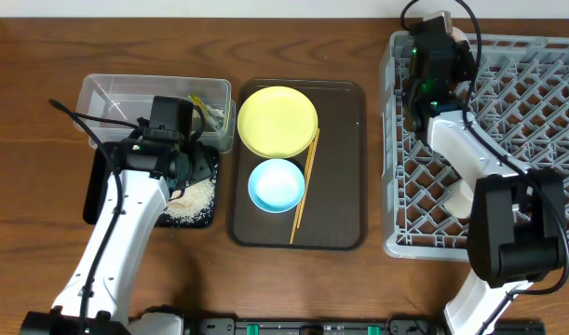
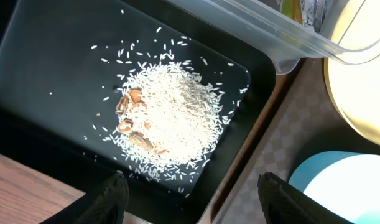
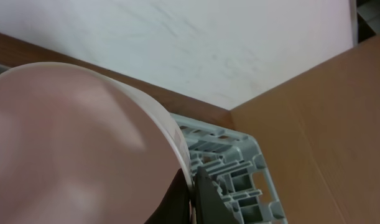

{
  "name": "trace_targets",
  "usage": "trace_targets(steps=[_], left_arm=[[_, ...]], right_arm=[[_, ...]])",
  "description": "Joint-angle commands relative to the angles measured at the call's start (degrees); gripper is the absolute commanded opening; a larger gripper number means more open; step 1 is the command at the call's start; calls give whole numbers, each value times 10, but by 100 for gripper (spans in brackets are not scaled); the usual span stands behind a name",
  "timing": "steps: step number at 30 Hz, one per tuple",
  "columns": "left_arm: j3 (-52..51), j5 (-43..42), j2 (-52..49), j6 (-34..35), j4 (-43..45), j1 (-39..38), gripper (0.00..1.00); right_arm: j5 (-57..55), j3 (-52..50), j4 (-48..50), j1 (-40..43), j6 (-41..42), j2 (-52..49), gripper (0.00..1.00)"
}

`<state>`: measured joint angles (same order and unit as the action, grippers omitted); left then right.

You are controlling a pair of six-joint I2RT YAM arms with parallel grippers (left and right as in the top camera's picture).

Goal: Sort waste into correct bins and load items into the dishwasher rack
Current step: 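Carry the pink bowl into the rack's back-left corner and release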

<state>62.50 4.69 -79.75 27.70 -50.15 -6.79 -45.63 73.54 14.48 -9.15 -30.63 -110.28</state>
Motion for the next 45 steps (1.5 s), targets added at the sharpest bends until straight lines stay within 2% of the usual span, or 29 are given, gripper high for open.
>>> trace_targets(steps=[1, 7, 14, 17, 21, 31, 35, 39, 41, 45], left_arm=[[3, 3, 3, 7, -2, 2, 70], [3, 3, 3, 7, -2, 2, 70], [3, 3, 3, 7, -2, 2, 70], [3, 3, 3, 7, -2, 2, 70], [3, 3, 3, 7, -2, 2, 70], [3, 3, 3, 7, -2, 2, 70], [3, 3, 3, 7, -2, 2, 70], [3, 3, 3, 7, -2, 2, 70], [3, 3, 3, 7, -2, 2, 70], [3, 3, 3, 7, -2, 2, 70]], right_arm=[[-17, 5, 2, 14, -3, -4, 1], [5, 4, -49, 9, 3, -5, 1], [10, 4, -88, -3, 68, -5, 1], [11, 4, -93, -18, 68, -5, 1], [11, 4, -102, -36, 68, -5, 7], [7, 4, -144, -63, 68, -4, 4], [-5, 4, -193, -69, 92, -3, 11], [-4, 4, -259, -72, 194, 5, 13], [-1, 4, -281, -72, 239, 13, 18], [54, 4, -321, -74, 265, 45, 28]])
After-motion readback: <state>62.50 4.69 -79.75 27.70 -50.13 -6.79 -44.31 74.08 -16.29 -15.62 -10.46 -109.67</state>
